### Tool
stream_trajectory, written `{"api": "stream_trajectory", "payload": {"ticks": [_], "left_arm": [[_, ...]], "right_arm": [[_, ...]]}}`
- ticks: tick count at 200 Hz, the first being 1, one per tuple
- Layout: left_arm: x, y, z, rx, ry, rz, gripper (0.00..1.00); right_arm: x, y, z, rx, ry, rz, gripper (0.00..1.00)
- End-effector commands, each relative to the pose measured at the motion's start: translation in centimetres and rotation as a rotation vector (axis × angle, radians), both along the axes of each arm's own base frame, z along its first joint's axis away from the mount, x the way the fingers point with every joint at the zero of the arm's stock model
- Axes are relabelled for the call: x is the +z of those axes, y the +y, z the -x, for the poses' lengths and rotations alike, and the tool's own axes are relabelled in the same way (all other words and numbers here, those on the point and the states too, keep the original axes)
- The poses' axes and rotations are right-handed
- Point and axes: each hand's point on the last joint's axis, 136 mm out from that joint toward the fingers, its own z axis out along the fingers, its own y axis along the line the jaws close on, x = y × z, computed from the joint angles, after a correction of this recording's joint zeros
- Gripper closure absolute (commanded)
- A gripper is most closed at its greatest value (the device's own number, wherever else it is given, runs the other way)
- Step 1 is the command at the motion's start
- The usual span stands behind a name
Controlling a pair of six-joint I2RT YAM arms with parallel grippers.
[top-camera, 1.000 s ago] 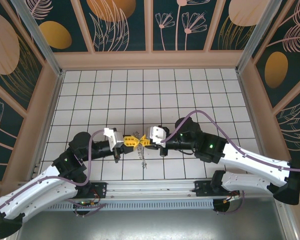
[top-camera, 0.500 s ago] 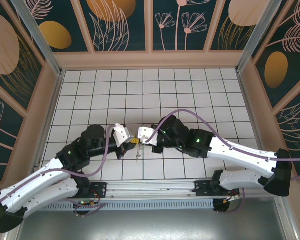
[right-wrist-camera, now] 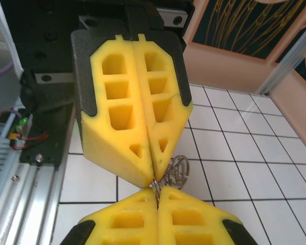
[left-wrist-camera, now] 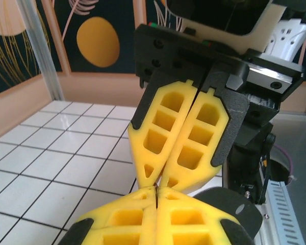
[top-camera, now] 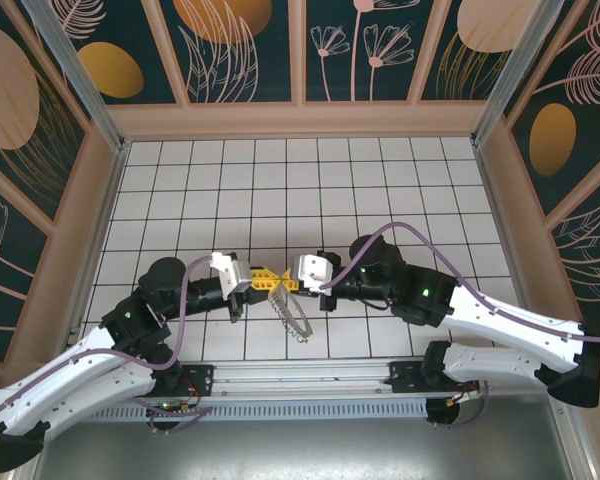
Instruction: Put the keys on the keyring
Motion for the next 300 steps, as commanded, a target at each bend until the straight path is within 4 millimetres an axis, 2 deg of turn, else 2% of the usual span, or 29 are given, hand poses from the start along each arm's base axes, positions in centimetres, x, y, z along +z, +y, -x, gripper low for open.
{"api": "stream_trajectory", "payload": {"ticks": [1, 29, 45, 81, 98, 111, 172, 194, 204, 230, 282, 300], "left_arm": [[3.3, 0.1, 1.0, -0.051, -0.052, 0.145, 1.00], [3.6, 0.2, 1.5, -0.075, -0.064, 0.189, 1.00], [3.3, 0.1, 1.5, -0.076, -0.057, 0.191, 1.00], [1.6, 0.1, -0.1, 0.009, -0.023, 0.085, 1.00], [0.0, 0.2, -1.1, 0.061, 0.006, -0.013, 0.85], [-1.1, 0.2, -1.6, 0.083, 0.024, -0.070, 0.81], [-2.0, 0.0, -2.2, 0.100, 0.029, -0.113, 0.85], [-2.4, -0.4, -2.1, 0.081, 0.040, -0.116, 0.95], [-2.2, -0.5, -2.0, 0.076, 0.037, -0.103, 1.00], [-1.0, -0.3, -1.6, 0.065, 0.012, -0.041, 1.00], [2.8, 0.6, 0.2, 0.011, -0.051, 0.130, 1.00], [3.7, 0.9, 0.8, -0.007, -0.069, 0.170, 1.00]], "right_arm": [[1.1, 0.8, 1.6, 0.084, 0.038, -0.088, 0.92], [0.9, 1.0, 1.9, 0.097, 0.053, -0.106, 0.91], [1.0, 1.0, 1.7, 0.095, 0.048, -0.107, 0.98], [0.9, 0.8, 0.0, 0.007, -0.006, -0.056, 1.00], [0.7, 0.7, -0.7, -0.020, -0.029, -0.008, 1.00], [0.9, 0.7, -0.8, -0.020, -0.044, 0.008, 1.00], [1.9, 0.7, -0.4, 0.006, -0.059, 0.006, 1.00], [2.4, 0.6, 0.0, 0.026, -0.056, -0.023, 1.00], [2.7, 0.6, 0.2, 0.031, -0.055, -0.035, 1.00], [3.1, 0.4, 0.4, 0.035, -0.053, -0.057, 1.00], [2.8, -0.3, 0.8, 0.031, -0.017, -0.089, 1.00], [2.7, -0.3, 1.0, 0.036, -0.004, -0.103, 0.92]]}}
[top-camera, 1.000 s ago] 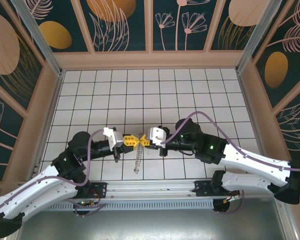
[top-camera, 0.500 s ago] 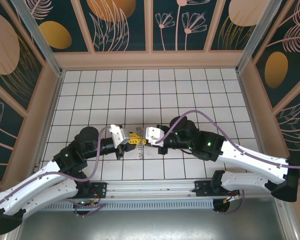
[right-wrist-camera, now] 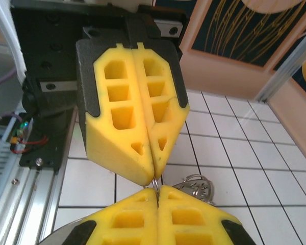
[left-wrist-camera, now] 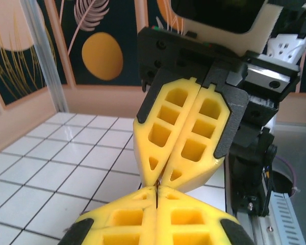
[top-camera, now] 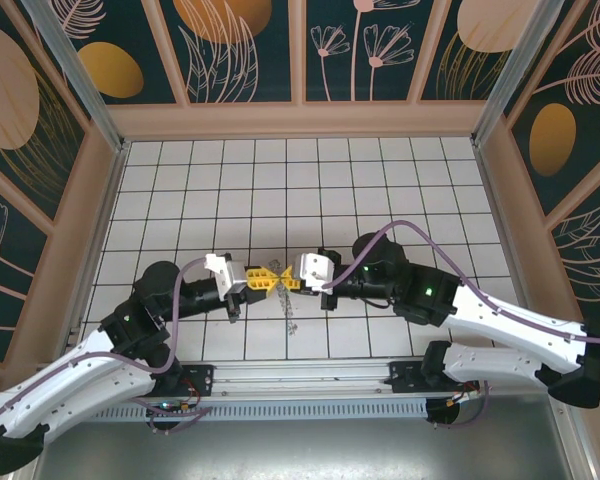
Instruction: Put the keys on the keyring
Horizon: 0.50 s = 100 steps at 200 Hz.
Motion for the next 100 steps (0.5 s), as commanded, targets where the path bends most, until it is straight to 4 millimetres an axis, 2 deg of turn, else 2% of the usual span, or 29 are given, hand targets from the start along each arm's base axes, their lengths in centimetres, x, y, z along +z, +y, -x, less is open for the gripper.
{"api": "stream_trajectory", "payload": {"ticks": [1, 28, 61, 89, 100], "left_arm": [[2.9, 0.5, 0.7, -0.019, -0.047, 0.117, 1.00], [3.5, 0.5, 1.1, -0.037, -0.058, 0.139, 1.00], [3.2, 0.3, 1.0, -0.040, -0.055, 0.135, 1.00], [3.1, 0.4, 1.0, -0.037, -0.053, 0.134, 1.00], [3.0, 0.4, 0.9, -0.032, -0.047, 0.124, 1.00]], "right_arm": [[1.5, -0.1, 1.0, 0.032, 0.011, -0.080, 0.91], [1.1, 0.1, 1.0, 0.038, 0.025, -0.081, 0.88], [0.6, 0.4, 0.7, 0.030, 0.032, -0.068, 0.88], [0.2, 0.5, 0.3, 0.017, 0.031, -0.051, 1.00], [0.3, 0.5, 0.1, 0.006, 0.023, -0.048, 1.00]]}}
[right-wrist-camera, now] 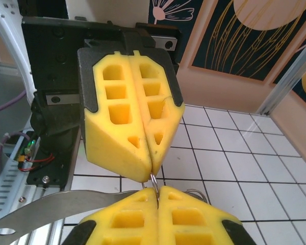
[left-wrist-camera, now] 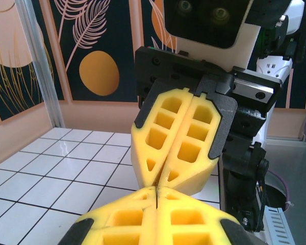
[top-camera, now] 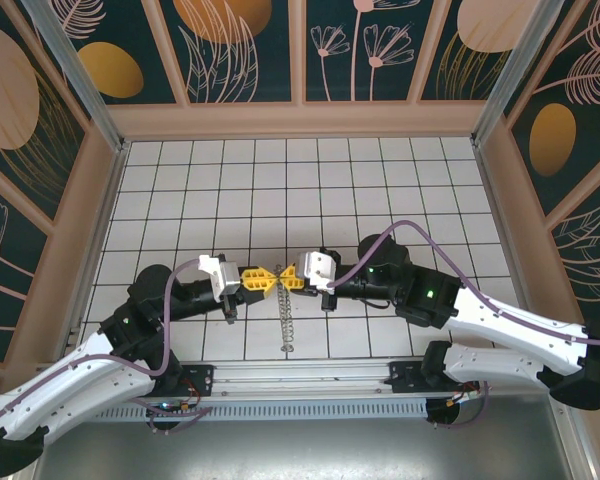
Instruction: Put the keys on the keyring
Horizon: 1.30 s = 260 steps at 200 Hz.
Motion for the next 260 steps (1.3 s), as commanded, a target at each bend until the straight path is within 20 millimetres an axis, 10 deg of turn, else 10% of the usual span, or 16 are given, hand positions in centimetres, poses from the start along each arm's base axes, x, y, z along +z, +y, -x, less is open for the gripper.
{"api": "stream_trajectory", "payload": {"ticks": [1, 67, 207, 260], "left_arm": [[2.1, 0.3, 0.3, -0.005, -0.037, 0.067, 1.00], [-2.2, 0.0, -2.6, 0.122, 0.054, -0.193, 0.86], [-4.6, -0.2, -3.7, 0.163, 0.096, -0.278, 0.79], [-3.7, -0.4, -3.4, 0.141, 0.068, -0.249, 1.00]], "right_arm": [[-0.3, 0.3, -0.3, -0.010, -0.001, 0.003, 1.00], [-0.1, 0.2, -1.3, -0.050, -0.054, 0.054, 1.00], [1.0, 0.2, -1.6, -0.054, -0.067, 0.029, 1.00], [0.5, 0.2, -1.7, -0.060, -0.060, 0.041, 1.00]]}}
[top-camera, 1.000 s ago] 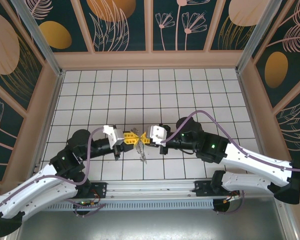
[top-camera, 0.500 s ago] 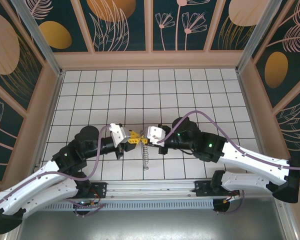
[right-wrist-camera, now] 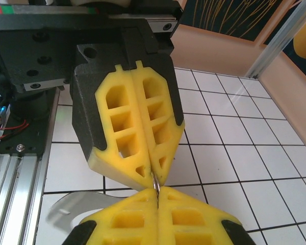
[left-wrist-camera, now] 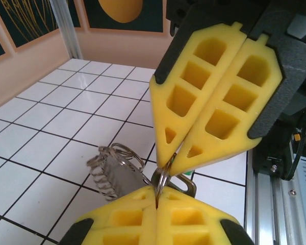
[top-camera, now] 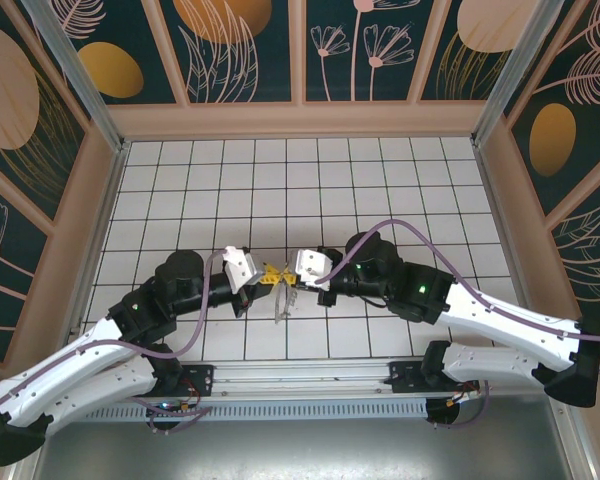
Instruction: Put the keys on the keyring
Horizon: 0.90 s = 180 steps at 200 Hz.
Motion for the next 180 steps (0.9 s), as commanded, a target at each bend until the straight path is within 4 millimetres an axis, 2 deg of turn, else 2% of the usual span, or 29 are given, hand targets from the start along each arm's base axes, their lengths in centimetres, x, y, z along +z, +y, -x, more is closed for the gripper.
{"api": "stream_trajectory", "payload": {"ticks": [1, 16, 39, 58, 127, 180], "left_arm": [[1.3, 0.1, -0.2, 0.011, -0.028, 0.023, 1.00], [1.9, 0.2, 0.0, 0.003, -0.041, 0.044, 1.00], [2.8, 0.5, 0.5, -0.007, -0.065, 0.079, 1.00], [3.1, 0.7, 0.7, -0.013, -0.074, 0.093, 1.00], [3.1, 0.5, 1.1, -0.035, -0.075, 0.105, 1.00], [4.3, 0.7, 2.1, -0.074, -0.094, 0.155, 1.00]], "right_arm": [[3.4, 0.5, 0.5, 0.037, -0.046, -0.090, 1.00], [3.1, 0.4, 0.4, 0.023, -0.036, -0.086, 1.00], [2.7, 0.0, 0.3, 0.005, -0.016, -0.090, 0.83], [2.1, -0.3, 0.2, -0.016, -0.002, -0.082, 0.78], [1.7, -0.3, -0.4, -0.039, 0.001, -0.080, 0.77], [1.2, -0.2, -0.2, -0.023, 0.022, -0.076, 0.72]]}}
